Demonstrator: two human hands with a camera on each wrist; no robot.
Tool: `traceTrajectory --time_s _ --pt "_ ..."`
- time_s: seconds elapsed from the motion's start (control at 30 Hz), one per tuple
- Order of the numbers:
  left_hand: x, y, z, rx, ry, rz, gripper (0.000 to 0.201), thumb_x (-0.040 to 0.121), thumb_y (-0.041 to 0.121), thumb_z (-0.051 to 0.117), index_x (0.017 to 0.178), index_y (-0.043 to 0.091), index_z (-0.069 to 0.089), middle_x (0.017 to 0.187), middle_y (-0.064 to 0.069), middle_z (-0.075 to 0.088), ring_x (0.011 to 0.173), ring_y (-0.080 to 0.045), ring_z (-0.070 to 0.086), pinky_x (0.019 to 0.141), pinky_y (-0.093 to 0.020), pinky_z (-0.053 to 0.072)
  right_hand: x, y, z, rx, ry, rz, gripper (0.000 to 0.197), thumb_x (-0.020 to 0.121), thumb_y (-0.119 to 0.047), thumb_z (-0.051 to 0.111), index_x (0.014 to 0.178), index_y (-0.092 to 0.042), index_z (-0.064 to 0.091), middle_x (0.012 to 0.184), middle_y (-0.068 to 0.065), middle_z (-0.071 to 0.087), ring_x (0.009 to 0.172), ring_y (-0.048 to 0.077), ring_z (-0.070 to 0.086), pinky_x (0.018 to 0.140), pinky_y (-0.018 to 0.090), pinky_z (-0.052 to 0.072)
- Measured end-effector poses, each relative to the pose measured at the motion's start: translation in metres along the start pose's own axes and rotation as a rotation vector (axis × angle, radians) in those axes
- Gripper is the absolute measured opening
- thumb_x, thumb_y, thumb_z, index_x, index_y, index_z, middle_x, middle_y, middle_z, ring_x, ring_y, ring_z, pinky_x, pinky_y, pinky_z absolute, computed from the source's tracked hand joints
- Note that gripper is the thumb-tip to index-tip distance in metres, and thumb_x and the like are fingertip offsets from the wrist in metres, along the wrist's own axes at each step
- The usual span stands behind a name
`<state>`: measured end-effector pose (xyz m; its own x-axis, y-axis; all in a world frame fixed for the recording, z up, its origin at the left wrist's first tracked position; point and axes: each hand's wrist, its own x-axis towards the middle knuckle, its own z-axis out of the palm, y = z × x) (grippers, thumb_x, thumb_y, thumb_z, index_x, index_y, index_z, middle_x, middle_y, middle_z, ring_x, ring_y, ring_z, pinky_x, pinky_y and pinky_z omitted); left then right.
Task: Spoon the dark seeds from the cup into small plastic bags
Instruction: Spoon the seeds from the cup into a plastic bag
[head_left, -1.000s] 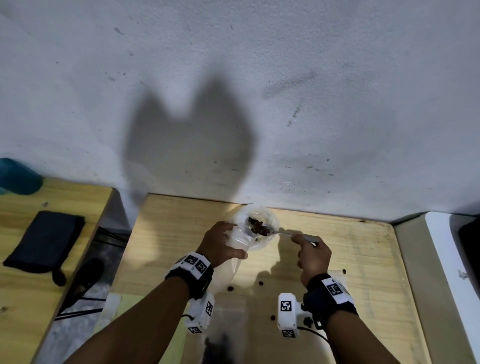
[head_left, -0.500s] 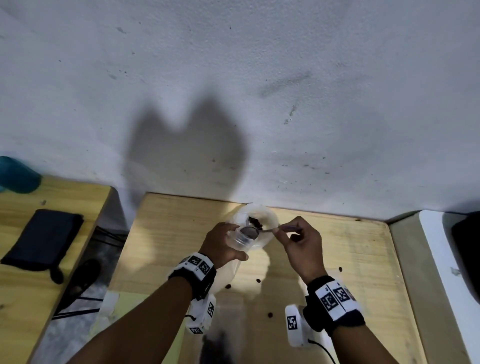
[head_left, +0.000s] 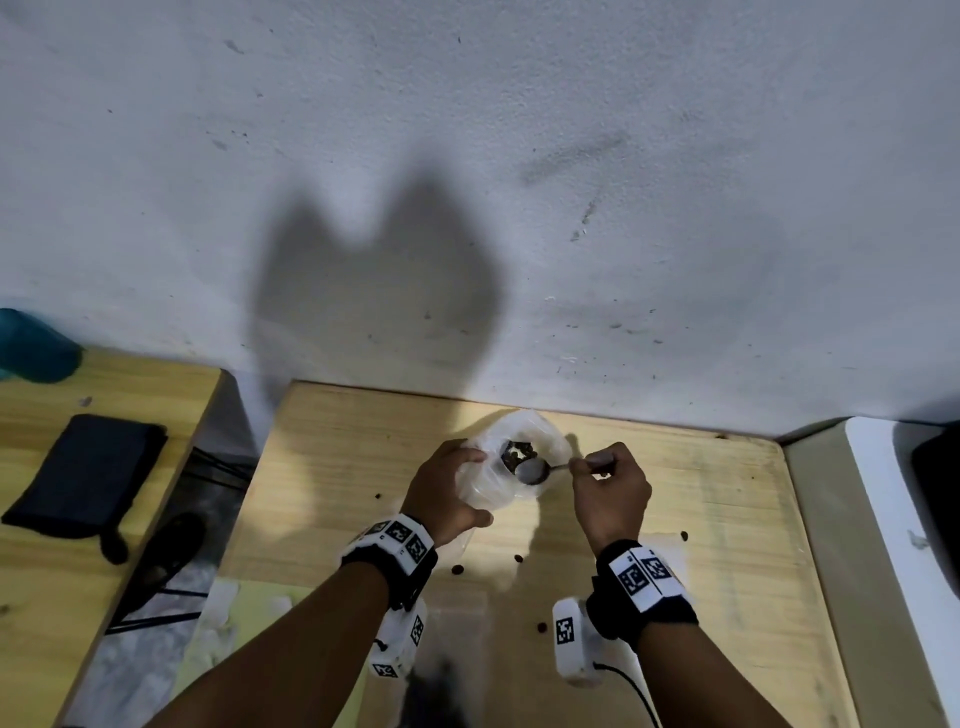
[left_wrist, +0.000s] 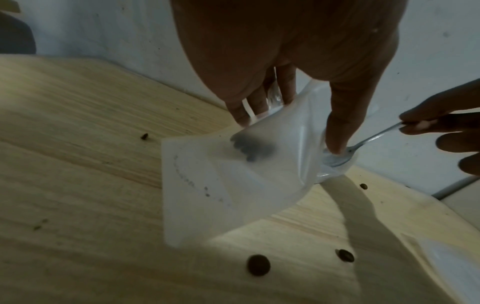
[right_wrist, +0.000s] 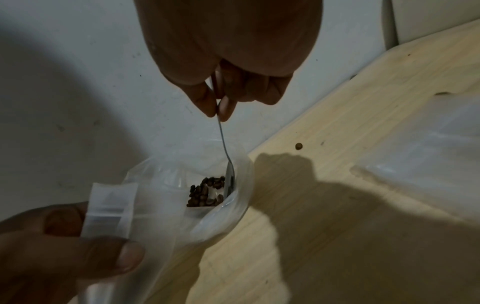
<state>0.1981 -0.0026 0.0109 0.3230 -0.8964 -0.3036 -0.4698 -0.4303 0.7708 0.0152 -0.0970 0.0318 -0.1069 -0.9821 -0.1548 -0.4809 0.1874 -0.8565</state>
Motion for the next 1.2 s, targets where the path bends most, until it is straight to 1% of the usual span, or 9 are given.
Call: traceTrajectory --time_s 0.17,0.27,0.4,0.5,0.7,0.87,1.0,1.1,1.2 --pt "0.001 -0.001 0.001 -0.032 -0.023 -0.020 0.081 0.049 0.020 0.092 0.123 0.022 0.059 0.132 0.008 0.046 0.120 -0.013 0.049 0.096 -0.021 0.038 0.008 0.009 0.013 0.057 0.012 0.219 0.015 0.078 -0.013 0.076 0.078 -0.007 0.063 0.073 0.002 0.065 0.077 0.026 0.062 0.070 0.031 0.046" --pt "0.003 0.001 0.000 -0.056 -0.059 -0.053 0.082 0.050 0.019 0.093 0.124 0.021 0.058 0.129 0.009 0.049 0.117 -0.011 0.050 0.096 -0.020 0.039 0.010 0.022 0.022 0.171 0.018 0.408 0.011 0.069 -0.016 0.078 0.074 -0.014 0.068 0.077 0.004 0.068 0.080 0.031 0.063 0.074 0.041 0.055" --pt "0.006 0.003 -0.003 -0.111 -0.115 -0.111 0.086 0.050 0.017 0.094 0.128 0.018 0.057 0.131 0.004 0.051 0.119 -0.016 0.052 0.103 -0.032 0.044 0.010 0.042 0.028 0.270 -0.035 0.487 0.011 0.058 -0.025 0.077 0.067 -0.024 0.071 0.077 0.000 0.069 0.071 0.025 0.056 0.067 0.038 0.045" --pt "0.006 0.002 -0.006 -0.167 -0.096 -0.168 0.086 0.049 0.016 0.094 0.126 0.021 0.056 0.127 0.004 0.053 0.113 -0.016 0.054 0.096 -0.030 0.048 0.011 0.053 0.027 0.300 -0.066 0.519 0.027 0.055 -0.027 0.081 0.080 -0.019 0.074 0.103 -0.009 0.067 0.078 0.022 0.050 0.068 0.036 0.040" --pt "0.004 0.004 -0.007 -0.176 -0.035 -0.191 0.085 0.049 0.019 0.093 0.125 0.024 0.056 0.129 0.006 0.053 0.113 -0.015 0.053 0.099 -0.032 0.047 0.014 0.034 0.000 0.352 -0.075 0.536 0.009 0.078 -0.007 0.075 0.086 -0.007 0.071 0.063 0.002 0.052 0.051 0.016 0.041 0.048 0.029 0.032" --pt "0.002 0.005 -0.007 -0.128 -0.054 -0.196 0.087 0.050 0.023 0.093 0.128 0.023 0.054 0.131 0.005 0.050 0.118 -0.016 0.051 0.101 -0.036 0.046 0.018 0.020 -0.025 0.400 -0.082 0.421 0.012 0.083 -0.005 0.072 0.076 -0.010 0.064 0.069 0.011 0.053 0.044 0.015 0.034 0.044 0.026 0.027" --pt "0.001 0.007 -0.005 -0.124 -0.061 -0.195 0.086 0.051 0.022 0.092 0.128 0.024 0.054 0.129 0.006 0.050 0.117 -0.016 0.051 0.100 -0.032 0.045 0.014 0.000 -0.036 0.412 -0.135 0.231 0.016 0.081 -0.004 0.073 0.074 -0.006 0.059 0.076 0.015 0.056 0.053 0.016 0.040 0.048 0.026 0.031" --pt "0.001 0.010 -0.004 -0.132 -0.058 -0.199 0.086 0.051 0.021 0.093 0.128 0.024 0.054 0.125 0.007 0.050 0.115 -0.016 0.052 0.099 -0.031 0.045 0.005 -0.014 -0.032 0.331 -0.216 0.016 0.025 0.078 -0.005 0.079 0.069 -0.009 0.056 0.071 0.008 0.059 0.060 0.016 0.048 0.057 0.027 0.039" --pt "0.002 0.011 -0.005 -0.182 -0.063 -0.250 0.093 0.044 0.026 0.094 0.128 0.024 0.054 0.123 0.007 0.054 0.110 -0.017 0.057 0.096 -0.031 0.048 -0.007 -0.024 -0.026 0.188 -0.306 -0.150 0.027 0.079 -0.008 0.080 0.068 -0.017 0.058 0.075 0.000 0.069 0.063 0.008 0.058 0.057 0.019 0.041"
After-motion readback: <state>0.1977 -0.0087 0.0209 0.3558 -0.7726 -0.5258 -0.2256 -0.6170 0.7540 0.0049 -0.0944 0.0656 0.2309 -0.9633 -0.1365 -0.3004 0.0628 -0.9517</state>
